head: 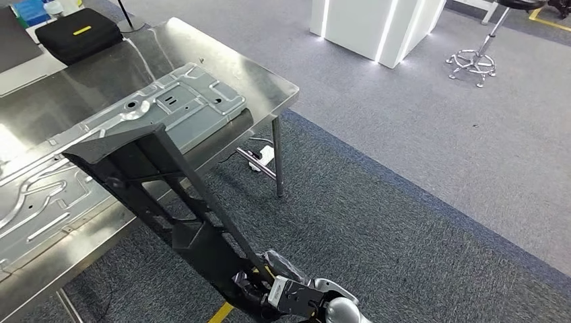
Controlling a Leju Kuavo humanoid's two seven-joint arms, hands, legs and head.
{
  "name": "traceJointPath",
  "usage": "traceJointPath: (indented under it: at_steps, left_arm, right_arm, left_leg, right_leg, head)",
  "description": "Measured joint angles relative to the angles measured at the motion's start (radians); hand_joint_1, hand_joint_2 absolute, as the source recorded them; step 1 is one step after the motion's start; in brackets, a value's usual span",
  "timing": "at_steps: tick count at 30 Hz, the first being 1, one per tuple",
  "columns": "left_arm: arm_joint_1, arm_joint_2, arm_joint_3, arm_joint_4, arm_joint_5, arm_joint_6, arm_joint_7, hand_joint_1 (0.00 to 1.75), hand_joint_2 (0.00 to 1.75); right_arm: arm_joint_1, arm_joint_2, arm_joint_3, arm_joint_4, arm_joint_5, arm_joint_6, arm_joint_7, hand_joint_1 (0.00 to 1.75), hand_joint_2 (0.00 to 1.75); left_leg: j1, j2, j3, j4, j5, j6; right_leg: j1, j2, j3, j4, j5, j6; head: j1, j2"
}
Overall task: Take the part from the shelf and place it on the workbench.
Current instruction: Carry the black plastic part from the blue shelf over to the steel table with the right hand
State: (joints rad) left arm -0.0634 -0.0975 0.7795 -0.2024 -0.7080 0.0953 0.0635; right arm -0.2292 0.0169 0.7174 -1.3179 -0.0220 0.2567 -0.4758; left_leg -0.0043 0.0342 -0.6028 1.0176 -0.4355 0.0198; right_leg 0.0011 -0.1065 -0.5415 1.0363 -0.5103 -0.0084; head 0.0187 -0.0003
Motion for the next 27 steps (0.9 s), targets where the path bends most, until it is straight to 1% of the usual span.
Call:
traceJointPath:
  at_steps: [1, 2, 3, 4, 5, 6, 7, 8, 9, 10, 11, 12, 13, 14, 15, 16, 17, 18, 19, 20, 21, 22, 23, 24, 25, 26, 27]
  left_arm:
    - [0.001, 0.0, 0.0, 0.0, 0.0, 0.0, 0.0, 0.0, 1.75]
    - [0.001, 0.0, 0.0, 0.0, 0.0, -0.001, 0.0, 0.0, 1.75]
    - [0.0, -0.001, 0.0, 0.0, 0.0, -0.001, 0.0, 0.0, 1.75]
    - [-0.001, 0.0, 0.0, 0.0, 0.0, -0.001, 0.0, 0.0, 1.75]
    - [-0.003, 0.0, 0.0, 0.0, 0.0, -0.002, 0.0, 0.0, 1.75]
    - [-0.004, 0.0, 0.0, 0.0, 0.0, -0.002, -0.001, 0.0, 1.75]
    - [-0.004, 0.0, 0.0, 0.0, 0.0, -0.002, -0.001, 0.0, 1.75]
    - [-0.004, 0.0, 0.0, 0.0, 0.0, -0.002, -0.001, 0.0, 1.75]
    - [-0.004, 0.0, 0.001, 0.0, 0.0, -0.002, -0.001, 0.0, 1.75]
    - [-0.004, 0.0, 0.001, 0.0, 0.0, -0.003, -0.001, 0.0, 1.75]
    - [-0.004, -0.001, 0.001, 0.0, 0.0, -0.004, -0.001, 0.0, 1.75]
    - [-0.005, -0.001, 0.001, 0.0, 0.0, -0.004, -0.001, 0.0, 1.75]
    - [-0.004, -0.001, 0.001, 0.0, 0.0, -0.005, -0.001, 0.0, 1.75]
    - [-0.003, -0.001, 0.001, 0.0, 0.0, -0.006, -0.001, 0.0, 1.75]
    - [-0.001, 0.0, 0.001, 0.0, 0.0, -0.006, -0.001, 0.0, 1.75]
    - [0.001, 0.0, 0.002, 0.0, 0.001, -0.007, -0.001, 0.0, 1.75]
    - [0.002, 0.0, 0.002, 0.0, 0.001, -0.007, -0.001, 0.0, 1.75]
    - [0.001, 0.001, 0.002, 0.0, 0.002, -0.008, -0.001, 0.0, 1.75]
    - [0.0, 0.001, 0.002, 0.0, 0.002, -0.009, -0.001, 0.0, 1.75]
    - [-0.002, 0.001, 0.002, 0.0, 0.003, -0.01, -0.001, 0.0, 1.75]
    - [-0.002, 0.001, 0.002, 0.0, 0.003, -0.01, -0.001, 0.0, 1.75]
    - [-0.002, 0.001, 0.002, 0.0, 0.003, -0.011, -0.001, 0.0, 1.75]
    - [0.0, 0.001, 0.002, 0.0, 0.003, -0.011, -0.001, 0.0, 1.75]
    - [0.001, 0.001, 0.002, 0.0, 0.003, -0.011, -0.001, 0.0, 1.75]
    - [0.001, 0.001, 0.002, 0.0, 0.003, -0.011, -0.001, 0.0, 1.75]
    - [0.0, 0.001, 0.002, 0.0, 0.003, -0.011, -0.001, 0.0, 1.75]
    - [-0.001, 0.001, 0.002, 0.0, 0.003, -0.011, -0.001, 0.0, 1.75]
  right_arm:
    - [-0.001, 0.0, 0.0, -0.002, 0.0, 0.0, 0.0, 1.69, 1.75]
    - [-0.002, 0.0, 0.0, -0.003, 0.0, 0.0, 0.0, 1.69, 1.75]
    - [-0.002, 0.0, -0.001, -0.004, 0.001, 0.0, 0.0, 1.69, 1.75]
    - [-0.001, -0.001, -0.002, -0.005, 0.001, 0.0, 0.0, 1.69, 1.75]
    - [0.001, -0.003, -0.003, -0.005, 0.001, -0.001, 0.0, 1.69, 1.75]
    - [0.002, -0.004, -0.004, -0.004, 0.001, -0.001, 0.001, 1.69, 1.75]
    - [0.003, -0.006, -0.004, -0.004, 0.001, -0.001, 0.001, 1.69, 1.75]
    - [0.004, -0.006, -0.004, -0.003, 0.001, -0.001, 0.001, 1.69, 1.75]
    - [0.003, -0.006, -0.005, -0.003, 0.001, -0.001, 0.001, 1.69, 1.75]
    - [0.002, -0.007, -0.005, -0.003, 0.001, -0.001, 0.001, 1.69, 1.75]
    - [0.002, -0.007, -0.005, -0.003, 0.001, -0.001, 0.001, 1.69, 1.75]
    - [0.002, -0.007, -0.005, -0.003, 0.001, -0.001, 0.001, 1.69, 1.75]
    - [0.002, -0.007, -0.005, -0.003, 0.001, -0.001, 0.001, 1.69, 1.75]
    - [0.002, -0.007, -0.006, -0.004, 0.001, 0.0, 0.001, 1.69, 1.75]
    - [0.002, -0.006, -0.006, -0.004, 0.001, 0.0, 0.001, 1.69, 1.75]
    - [0.001, -0.005, -0.006, -0.004, 0.001, 0.0, 0.001, 1.69, 1.75]
    - [0.001, -0.004, -0.006, -0.005, 0.001, 0.0, 0.001, 1.69, 1.75]
    - [0.0, -0.004, -0.006, -0.006, 0.001, 0.0, 0.001, 1.69, 1.75]
    - [0.0, -0.003, -0.006, -0.006, 0.001, 0.0, 0.001, 1.69, 1.75]
    - [0.001, -0.004, -0.006, -0.006, 0.001, -0.001, 0.001, 1.69, 1.75]
    - [0.001, -0.004, -0.006, -0.006, 0.001, -0.001, 0.001, 1.69, 1.75]
    - [0.002, -0.004, -0.006, -0.006, 0.001, -0.001, 0.001, 1.69, 1.75]
    - [0.002, -0.004, -0.006, -0.006, 0.001, -0.001, 0.001, 1.69, 1.75]
    - [0.002, -0.004, -0.006, -0.006, 0.001, -0.001, 0.001, 1.69, 1.75]
    - [0.001, -0.004, -0.006, -0.006, 0.001, -0.001, 0.001, 1.69, 1.75]
    - [0.001, -0.004, -0.006, -0.006, 0.001, -0.001, 0.001, 1.69, 1.75]
    - [0.0, -0.004, -0.007, -0.006, 0.001, -0.001, 0.001, 1.69, 1.75]
  left_leg:
    - [0.003, -0.01, 0.003, -0.006, 0.003, 0.006]
    - [0.006, -0.018, 0.007, -0.011, 0.006, 0.011]
    - [0.009, -0.027, 0.008, -0.014, 0.007, 0.015]
    - [0.008, -0.037, 0.008, -0.014, 0.007, 0.019]
    - [0.007, -0.048, 0.008, -0.013, 0.007, 0.021]
    - [0.007, -0.061, 0.008, -0.012, 0.007, 0.022]
    - [0.006, -0.074, 0.008, -0.01, 0.006, 0.021]
    - [0.007, -0.087, 0.009, -0.007, 0.005, 0.02]
    - [0.007, -0.1, 0.009, -0.003, 0.003, 0.018]
    - [0.007, -0.112, 0.008, 0.001, 0.0, 0.015]
    - [0.007, -0.123, 0.005, 0.007, -0.002, 0.011]
    - [0.008, -0.133, 0.0, 0.01, -0.003, 0.006]
    - [0.009, -0.142, -0.004, 0.011, -0.003, 0.0]
    - [0.01, -0.151, -0.007, 0.011, -0.002, -0.007]
    - [0.014, -0.157, -0.009, 0.01, -0.001, -0.013]
    - [0.013, -0.147, -0.012, 0.017, -0.006, -0.018]
    - [0.012, -0.127, -0.022, 0.038, -0.019, -0.022]
    - [0.012, -0.1, -0.041, 0.08, -0.042, -0.025]
    - [0.011, -0.072, -0.071, 0.139, -0.072, -0.029]
    - [0.013, -0.057, -0.105, 0.206, -0.101, -0.033]
    - [0.015, -0.049, -0.134, 0.259, -0.118, -0.036]
    - [0.017, -0.044, -0.147, 0.283, -0.118, -0.038]
    - [0.019, -0.04, -0.139, 0.266, -0.098, -0.039]
    - [0.02, -0.032, -0.111, 0.212, -0.065, -0.039]
    - [0.019, -0.016, -0.073, 0.137, -0.034, -0.037]
    - [0.016, -0.001, -0.039, 0.072, -0.01, -0.032]
    - [0.012, 0.009, -0.015, 0.026, 0.002, -0.026]
  right_leg:
    - [-0.001, 0.014, -0.002, 0.01, -0.009, 0.005]
    - [-0.003, 0.036, -0.014, 0.038, -0.028, 0.01]
    - [-0.005, 0.064, -0.038, 0.089, -0.056, 0.012]
    - [-0.006, 0.085, -0.072, 0.156, -0.087, 0.012]
    - [-0.006, 0.096, -0.109, 0.223, -0.112, 0.013]
    - [-0.006, 0.101, -0.136, 0.27, -0.122, 0.013]
    - [-0.007, 0.103, -0.148, 0.281, -0.11, 0.013]
    - [-0.007, 0.106, -0.139, 0.25, -0.078, 0.012]
    - [-0.009, 0.114, -0.115, 0.189, -0.036, 0.01]
    - [-0.011, 0.135, -0.087, 0.122, -0.002, 0.008]
    - [-0.013, 0.157, -0.065, 0.066, 0.021, 0.008]
    - [-0.013, 0.172, -0.052, 0.032, 0.03, 0.007]
    - [-0.012, 0.182, -0.049, 0.02, 0.028, 0.006]
    - [-0.01, 0.175, -0.048, 0.016, 0.029, 0.003]
    - [-0.011, 0.164, -0.044, 0.011, 0.032, -0.002]
    - [-0.011, 0.153, -0.039, 0.005, 0.034, -0.009]
    - [-0.013, 0.141, -0.033, -0.002, 0.036, -0.015]
    - [-0.014, 0.128, -0.027, -0.007, 0.038, -0.02]
    - [-0.012, 0.114, -0.025, -0.009, 0.037, -0.023]
    - [-0.01, 0.1, -0.024, -0.01, 0.036, -0.026]
    - [-0.008, 0.087, -0.023, -0.009, 0.034, -0.026]
    - [-0.007, 0.074, -0.022, -0.009, 0.031, -0.026]
    - [-0.007, 0.063, -0.02, -0.009, 0.029, -0.025]
    - [-0.007, 0.052, -0.017, -0.009, 0.026, -0.023]
    - [-0.007, 0.042, -0.013, -0.008, 0.022, -0.019]
    - [-0.005, 0.033, -0.009, -0.008, 0.018, -0.015]
    - [-0.002, 0.025, -0.006, -0.008, 0.015, -0.01]
  head:
    - [0.001, 0.0]
    - [0.001, 0.0]
    - [0.002, 0.0]
    - [0.002, 0.0]
    - [0.002, 0.0]
    - [0.002, 0.0]
    - [0.002, 0.0]
    - [0.002, 0.0]
    - [0.002, 0.0]
    - [0.002, 0.0]
    - [0.002, 0.0]
    - [0.002, 0.0]
    - [0.002, 0.0]
    - [0.002, 0.0]
    - [0.002, 0.0]
    - [0.001, 0.0]
    - [0.0, 0.0]
    - [-0.001, 0.0]
    - [-0.002, 0.0]
    - [-0.003, 0.0]
    - [-0.003, 0.0]
    - [-0.003, 0.0]
    - [-0.003, 0.0]
    - [-0.003, 0.0]
    - [-0.003, 0.0]
    - [-0.003, 0.0]
    - [-0.002, 0.0]
